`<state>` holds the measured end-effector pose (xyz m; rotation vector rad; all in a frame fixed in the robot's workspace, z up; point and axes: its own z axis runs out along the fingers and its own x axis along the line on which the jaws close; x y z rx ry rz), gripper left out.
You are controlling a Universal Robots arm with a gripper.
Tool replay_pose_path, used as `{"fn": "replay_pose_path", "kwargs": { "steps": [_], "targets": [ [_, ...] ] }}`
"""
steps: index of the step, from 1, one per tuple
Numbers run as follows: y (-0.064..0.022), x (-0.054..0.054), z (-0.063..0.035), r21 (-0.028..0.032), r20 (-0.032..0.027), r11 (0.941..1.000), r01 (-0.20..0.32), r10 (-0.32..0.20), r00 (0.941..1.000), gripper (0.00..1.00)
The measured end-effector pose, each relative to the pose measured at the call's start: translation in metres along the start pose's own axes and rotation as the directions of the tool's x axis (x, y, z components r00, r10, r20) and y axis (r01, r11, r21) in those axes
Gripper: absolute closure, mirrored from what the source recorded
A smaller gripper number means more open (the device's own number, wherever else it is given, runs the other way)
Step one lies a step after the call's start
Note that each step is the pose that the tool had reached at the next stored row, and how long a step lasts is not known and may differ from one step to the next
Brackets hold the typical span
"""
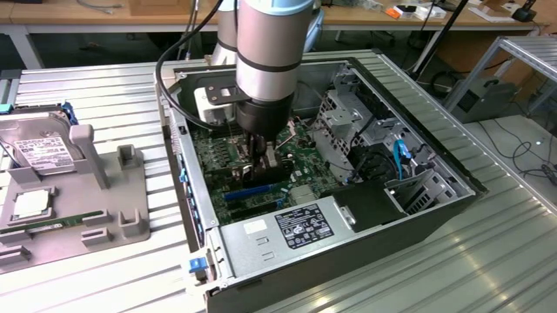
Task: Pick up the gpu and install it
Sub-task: 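Insert the gpu into the slot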
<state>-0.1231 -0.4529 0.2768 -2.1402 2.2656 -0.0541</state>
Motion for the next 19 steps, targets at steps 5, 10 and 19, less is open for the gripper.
{"fn": "replay_pose_path", "kwargs": {
  "steps": [5, 10, 19],
  "targets": [
    [0.0002, -0.0022, 0.0002, 0.0000, -0.0010, 1.0000, 0.000, 0.000, 1.0000, 0.73],
    [0.0006, -0.0027, 0.0004, -0.0001, -0.0011, 1.0000, 0.000, 0.000, 1.0000, 0.73],
    [0.0056, -0.0024, 0.0025, 0.0000, -0.0010, 1.0000, 0.000, 0.000, 1.0000, 0.73]
  ]
}}
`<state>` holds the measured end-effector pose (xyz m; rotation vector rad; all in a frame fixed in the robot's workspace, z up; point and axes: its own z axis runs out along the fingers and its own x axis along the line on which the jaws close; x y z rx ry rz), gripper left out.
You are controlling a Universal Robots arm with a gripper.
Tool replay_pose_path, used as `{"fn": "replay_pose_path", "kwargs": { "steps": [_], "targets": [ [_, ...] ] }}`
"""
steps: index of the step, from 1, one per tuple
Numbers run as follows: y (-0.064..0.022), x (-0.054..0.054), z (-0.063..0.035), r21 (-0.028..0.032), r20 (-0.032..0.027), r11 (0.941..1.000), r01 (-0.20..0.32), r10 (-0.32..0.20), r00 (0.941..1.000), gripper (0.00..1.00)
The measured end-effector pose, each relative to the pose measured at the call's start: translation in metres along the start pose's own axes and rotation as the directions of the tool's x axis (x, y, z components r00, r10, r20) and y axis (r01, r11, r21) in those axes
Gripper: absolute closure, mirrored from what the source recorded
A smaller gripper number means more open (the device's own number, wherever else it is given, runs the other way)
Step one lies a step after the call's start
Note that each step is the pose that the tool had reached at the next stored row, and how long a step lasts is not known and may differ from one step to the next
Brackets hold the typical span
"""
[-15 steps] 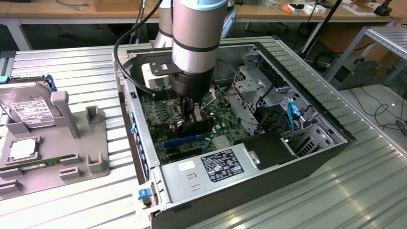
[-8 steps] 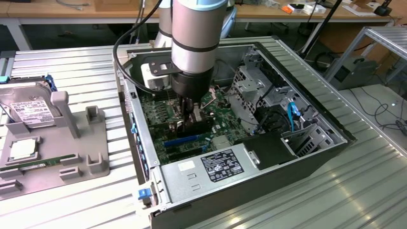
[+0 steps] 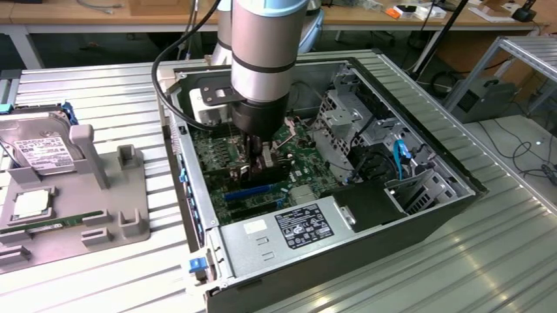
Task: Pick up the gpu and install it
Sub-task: 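Insert the gpu into the slot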
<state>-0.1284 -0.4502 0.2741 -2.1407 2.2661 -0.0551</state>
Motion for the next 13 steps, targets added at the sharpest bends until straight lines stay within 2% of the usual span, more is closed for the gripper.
{"fn": "replay_pose_path", "kwargs": {
  "steps": [13],
  "targets": [
    [0.0002, 0.0002, 0.0043, 0.0000, 0.0001, 1.0000, 0.000, 0.000, 1.0000, 0.73]
  ]
}}
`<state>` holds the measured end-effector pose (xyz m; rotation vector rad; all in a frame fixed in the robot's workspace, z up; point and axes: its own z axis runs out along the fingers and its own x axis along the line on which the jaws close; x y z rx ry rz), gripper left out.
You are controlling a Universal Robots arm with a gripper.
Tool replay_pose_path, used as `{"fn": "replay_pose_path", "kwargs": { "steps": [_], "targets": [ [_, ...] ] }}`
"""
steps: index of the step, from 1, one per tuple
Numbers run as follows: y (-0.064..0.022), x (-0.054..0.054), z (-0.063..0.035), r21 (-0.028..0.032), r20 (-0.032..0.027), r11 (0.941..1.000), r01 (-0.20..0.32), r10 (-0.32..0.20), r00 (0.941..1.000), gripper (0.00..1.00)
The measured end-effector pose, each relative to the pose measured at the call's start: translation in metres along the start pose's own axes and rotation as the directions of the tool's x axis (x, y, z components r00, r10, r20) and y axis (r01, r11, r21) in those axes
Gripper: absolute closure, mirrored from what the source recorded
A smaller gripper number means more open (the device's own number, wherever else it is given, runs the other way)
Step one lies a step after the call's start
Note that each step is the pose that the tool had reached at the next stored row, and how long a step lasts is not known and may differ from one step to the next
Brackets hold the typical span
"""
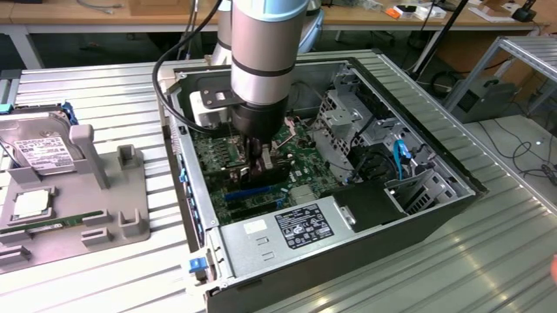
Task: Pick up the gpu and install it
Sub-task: 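Insert the gpu into the slot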
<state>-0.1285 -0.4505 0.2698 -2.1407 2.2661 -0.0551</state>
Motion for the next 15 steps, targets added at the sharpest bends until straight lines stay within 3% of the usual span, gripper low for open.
{"fn": "replay_pose_path", "kwargs": {
  "steps": [15],
  "targets": [
    [0.0002, 0.0008, 0.0064, 0.0000, -0.0001, 1.0000, 0.000, 0.000, 1.0000, 0.73]
  ]
}}
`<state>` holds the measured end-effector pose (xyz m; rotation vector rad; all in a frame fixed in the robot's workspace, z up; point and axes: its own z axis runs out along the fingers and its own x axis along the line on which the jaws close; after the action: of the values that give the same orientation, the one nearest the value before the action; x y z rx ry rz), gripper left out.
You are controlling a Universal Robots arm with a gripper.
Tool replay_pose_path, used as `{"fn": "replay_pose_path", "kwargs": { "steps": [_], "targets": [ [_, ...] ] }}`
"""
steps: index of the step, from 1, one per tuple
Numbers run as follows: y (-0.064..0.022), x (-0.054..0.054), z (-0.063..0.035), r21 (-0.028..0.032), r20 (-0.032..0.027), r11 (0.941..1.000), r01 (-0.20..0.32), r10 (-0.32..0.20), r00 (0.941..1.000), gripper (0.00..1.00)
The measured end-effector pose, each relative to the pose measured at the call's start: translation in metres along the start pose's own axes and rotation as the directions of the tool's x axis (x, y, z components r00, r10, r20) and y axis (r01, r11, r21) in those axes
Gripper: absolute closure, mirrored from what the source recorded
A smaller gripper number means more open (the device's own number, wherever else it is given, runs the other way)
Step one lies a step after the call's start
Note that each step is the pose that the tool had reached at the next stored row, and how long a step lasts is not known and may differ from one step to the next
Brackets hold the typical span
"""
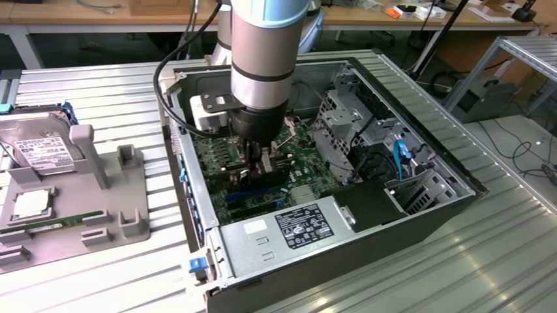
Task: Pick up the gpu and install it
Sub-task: 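Insert the gpu into the slot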
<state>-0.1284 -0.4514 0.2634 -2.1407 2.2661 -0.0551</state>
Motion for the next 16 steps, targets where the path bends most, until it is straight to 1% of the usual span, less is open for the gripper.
{"fn": "replay_pose_path", "kwargs": {
  "steps": [9, 16],
  "targets": [
    [0.0003, 0.0000, 0.0059, -0.0002, -0.0004, 1.0000, 0.000, 0.000, 1.0000, 0.73],
    [0.0003, 0.0000, 0.0066, 0.0000, 0.0000, 1.0000, 0.000, 0.000, 1.0000, 0.73]
  ]
}}
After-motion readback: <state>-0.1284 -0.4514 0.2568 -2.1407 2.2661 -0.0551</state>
